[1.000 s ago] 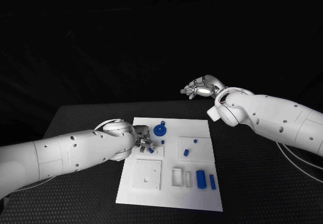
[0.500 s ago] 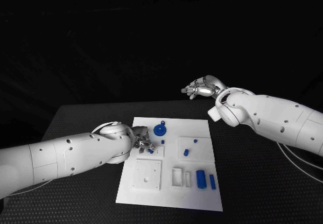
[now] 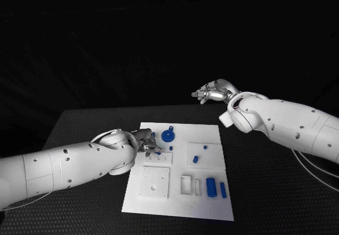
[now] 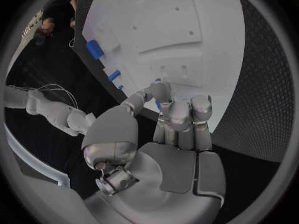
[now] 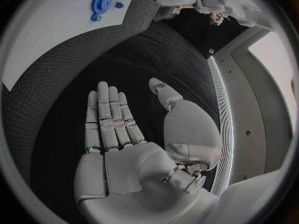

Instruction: Assemble the parts on the task board

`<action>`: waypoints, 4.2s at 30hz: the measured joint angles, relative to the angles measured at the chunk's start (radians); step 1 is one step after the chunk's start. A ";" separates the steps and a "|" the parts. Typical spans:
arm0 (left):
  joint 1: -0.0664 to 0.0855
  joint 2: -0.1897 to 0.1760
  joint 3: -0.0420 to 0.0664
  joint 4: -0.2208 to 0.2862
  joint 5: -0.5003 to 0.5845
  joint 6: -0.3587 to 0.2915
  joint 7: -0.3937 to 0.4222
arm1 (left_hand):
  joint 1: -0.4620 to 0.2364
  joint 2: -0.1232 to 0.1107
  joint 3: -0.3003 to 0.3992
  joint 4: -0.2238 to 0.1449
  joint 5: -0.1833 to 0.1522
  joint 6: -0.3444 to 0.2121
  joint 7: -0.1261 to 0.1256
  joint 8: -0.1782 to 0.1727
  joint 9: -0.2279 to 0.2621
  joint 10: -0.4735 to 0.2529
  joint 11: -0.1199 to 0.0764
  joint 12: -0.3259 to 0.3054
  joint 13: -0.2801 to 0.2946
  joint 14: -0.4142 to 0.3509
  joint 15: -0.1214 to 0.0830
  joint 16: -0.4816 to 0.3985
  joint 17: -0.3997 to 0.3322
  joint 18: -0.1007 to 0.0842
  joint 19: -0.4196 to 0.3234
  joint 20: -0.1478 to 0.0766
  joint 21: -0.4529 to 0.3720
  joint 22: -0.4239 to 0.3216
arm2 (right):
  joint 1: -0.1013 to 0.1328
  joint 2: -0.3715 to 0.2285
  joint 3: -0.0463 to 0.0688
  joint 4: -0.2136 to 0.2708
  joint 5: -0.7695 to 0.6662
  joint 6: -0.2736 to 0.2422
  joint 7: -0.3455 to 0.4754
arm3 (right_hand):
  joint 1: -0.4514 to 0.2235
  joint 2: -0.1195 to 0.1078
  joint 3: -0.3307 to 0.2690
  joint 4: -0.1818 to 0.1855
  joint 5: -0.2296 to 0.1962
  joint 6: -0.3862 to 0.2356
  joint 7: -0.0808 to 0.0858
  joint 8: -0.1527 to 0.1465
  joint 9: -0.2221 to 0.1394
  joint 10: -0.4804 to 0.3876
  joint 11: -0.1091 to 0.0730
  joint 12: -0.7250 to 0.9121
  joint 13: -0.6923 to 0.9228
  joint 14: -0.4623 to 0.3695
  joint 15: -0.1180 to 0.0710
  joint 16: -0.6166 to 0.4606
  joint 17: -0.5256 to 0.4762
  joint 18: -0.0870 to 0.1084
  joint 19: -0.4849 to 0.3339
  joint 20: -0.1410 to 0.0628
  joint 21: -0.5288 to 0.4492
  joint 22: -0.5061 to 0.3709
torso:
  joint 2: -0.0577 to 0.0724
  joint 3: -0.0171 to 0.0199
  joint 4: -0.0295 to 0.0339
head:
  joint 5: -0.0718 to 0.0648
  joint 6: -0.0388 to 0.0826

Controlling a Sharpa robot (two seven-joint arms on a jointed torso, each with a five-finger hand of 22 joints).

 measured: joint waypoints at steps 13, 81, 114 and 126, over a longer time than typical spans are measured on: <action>-0.013 0.000 -0.001 0.003 0.000 -0.050 -0.004 | 0.000 0.000 0.001 0.000 -0.001 0.000 0.000 0.004 0.000 0.001 0.001 0.000 0.000 0.000 0.000 0.004 -0.002 0.000 0.004 -0.004 0.000 0.000 | 0.000 -0.003 0.000 0.000 0.003 0.000 0.000 | -0.004 0.004 -0.003 0.003 0.006 0.000 0.000 0.000 0.000 0.000 0.000 0.000 -0.002 0.000 0.000 0.000 0.000 0.000 0.000 0.000 0.000 0.001 | 0.000 0.0009 -0.0012 | 0.002 -0.005; -0.037 0.013 0.002 -0.013 -0.025 0.013 -0.010 | 0.000 0.000 0.003 0.002 -0.002 0.000 0.000 -0.001 0.002 0.000 -0.001 0.008 0.000 0.000 0.000 0.012 -0.011 0.000 0.003 0.000 0.000 0.000 | -0.006 0.000 -0.001 -0.003 0.009 0.008 -0.001 | -0.006 0.006 -0.005 0.005 0.023 0.000 0.000 0.000 -0.003 0.000 0.000 0.000 -0.010 -0.003 -0.004 0.000 0.002 0.000 0.000 0.000 -0.004 0.005 | 0.000 -0.0006 -0.0017 | 0.009 -0.024; -0.037 0.010 0.003 -0.016 -0.034 0.024 -0.012 | 0.000 0.000 -0.003 -0.004 0.063 0.000 0.000 -0.001 0.012 0.003 -0.004 0.036 0.005 0.000 0.000 0.046 -0.025 0.001 0.001 -0.002 0.000 0.002 | -0.011 0.005 -0.001 -0.009 0.012 0.011 -0.001 | -0.008 0.008 -0.008 0.008 0.023 0.000 0.000 0.000 -0.004 -0.004 0.004 0.000 -0.012 -0.006 -0.001 -0.004 0.001 0.000 -0.004 0.004 -0.008 0.007 | 0.000 -0.0008 -0.0017 | 0.013 -0.025; -0.037 0.010 0.004 -0.019 -0.019 0.045 -0.012 | -0.015 0.015 -0.015 -0.017 0.128 0.000 0.000 0.007 0.017 0.003 -0.004 0.058 0.007 0.000 0.000 0.062 -0.039 0.001 -0.001 -0.001 0.000 0.003 | -0.012 0.006 -0.001 -0.010 0.013 0.012 -0.001 | -0.008 0.008 -0.008 0.008 0.023 0.000 0.000 0.000 -0.003 -0.004 0.004 0.000 -0.013 -0.007 0.000 -0.004 0.002 0.000 -0.004 0.004 -0.008 0.006 | 0.000 -0.0001 -0.0023 | 0.013 -0.026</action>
